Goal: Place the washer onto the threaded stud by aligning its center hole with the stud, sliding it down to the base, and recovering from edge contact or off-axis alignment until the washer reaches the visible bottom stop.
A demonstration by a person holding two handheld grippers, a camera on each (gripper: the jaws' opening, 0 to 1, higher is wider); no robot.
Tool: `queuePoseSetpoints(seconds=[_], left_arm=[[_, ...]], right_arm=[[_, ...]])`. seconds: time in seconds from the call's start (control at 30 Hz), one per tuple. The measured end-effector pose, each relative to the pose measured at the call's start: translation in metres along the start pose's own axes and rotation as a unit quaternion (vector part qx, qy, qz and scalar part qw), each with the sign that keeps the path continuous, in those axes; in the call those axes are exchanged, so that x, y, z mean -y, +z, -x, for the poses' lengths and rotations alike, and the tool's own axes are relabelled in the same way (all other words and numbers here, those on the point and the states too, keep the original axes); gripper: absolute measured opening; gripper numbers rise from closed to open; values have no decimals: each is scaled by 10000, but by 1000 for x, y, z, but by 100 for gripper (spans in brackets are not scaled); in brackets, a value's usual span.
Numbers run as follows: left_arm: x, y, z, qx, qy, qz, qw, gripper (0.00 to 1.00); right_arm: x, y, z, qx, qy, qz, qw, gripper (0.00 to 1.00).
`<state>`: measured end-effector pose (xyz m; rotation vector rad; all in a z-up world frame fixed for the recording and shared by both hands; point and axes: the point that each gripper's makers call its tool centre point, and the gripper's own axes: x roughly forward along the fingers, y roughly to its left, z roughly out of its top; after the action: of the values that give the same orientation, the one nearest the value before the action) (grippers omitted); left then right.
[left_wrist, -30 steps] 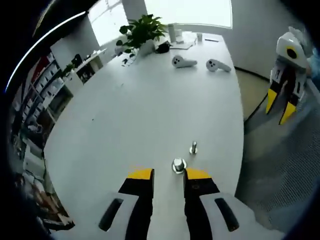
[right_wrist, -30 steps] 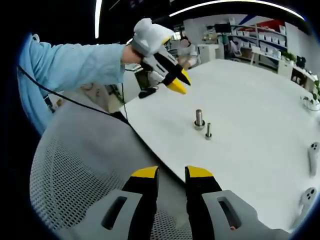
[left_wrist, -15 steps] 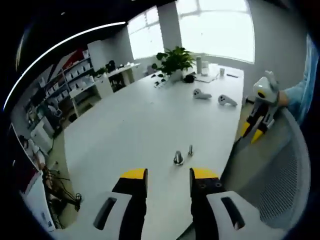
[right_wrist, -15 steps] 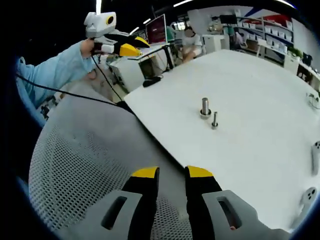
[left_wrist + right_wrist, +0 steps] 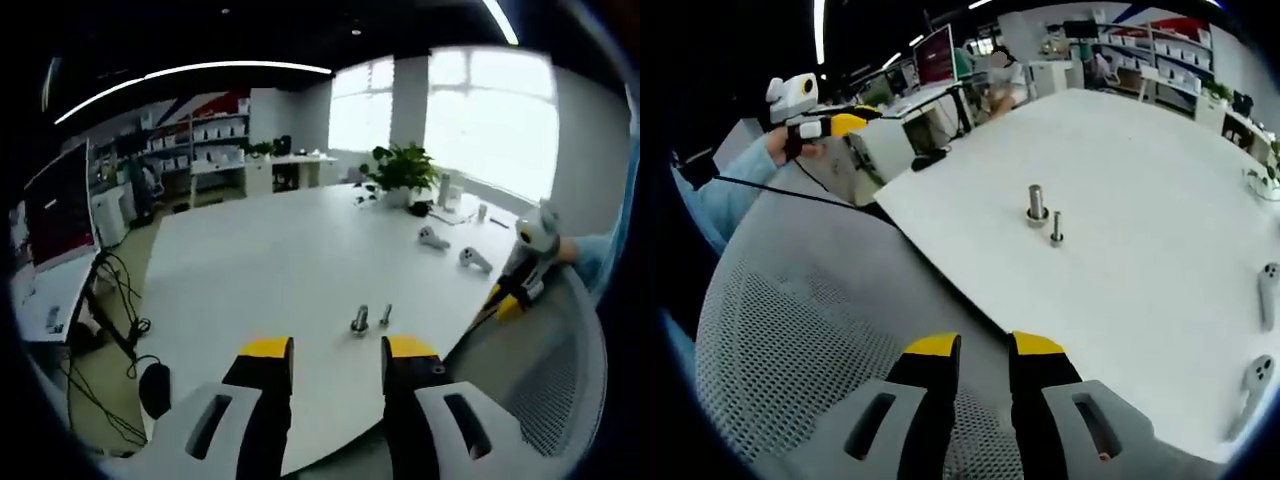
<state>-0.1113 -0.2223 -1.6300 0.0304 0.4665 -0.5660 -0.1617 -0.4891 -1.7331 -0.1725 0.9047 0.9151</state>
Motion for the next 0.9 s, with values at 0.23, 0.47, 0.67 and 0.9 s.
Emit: queuePoseSetpoints(seconds=[0.23,0.47,0.67,0.9], left_arm=[[12,-7,-1,305,-235,595,9975,35],[27,-19,-4,242,-616,383,9971,35],[38,-15,5,330,-681,215,9969,35],[39,-22,4,405,-679,328,9963,34]], right_arm=[[13,-4,2,-166,-352,-4,9992,22],[30,-1,12,105,-904,-302,9954,22],[36,-3,14,41,-1077,-358,9935,22],[38,-6,15,-15,-1186,-352,9923,22]])
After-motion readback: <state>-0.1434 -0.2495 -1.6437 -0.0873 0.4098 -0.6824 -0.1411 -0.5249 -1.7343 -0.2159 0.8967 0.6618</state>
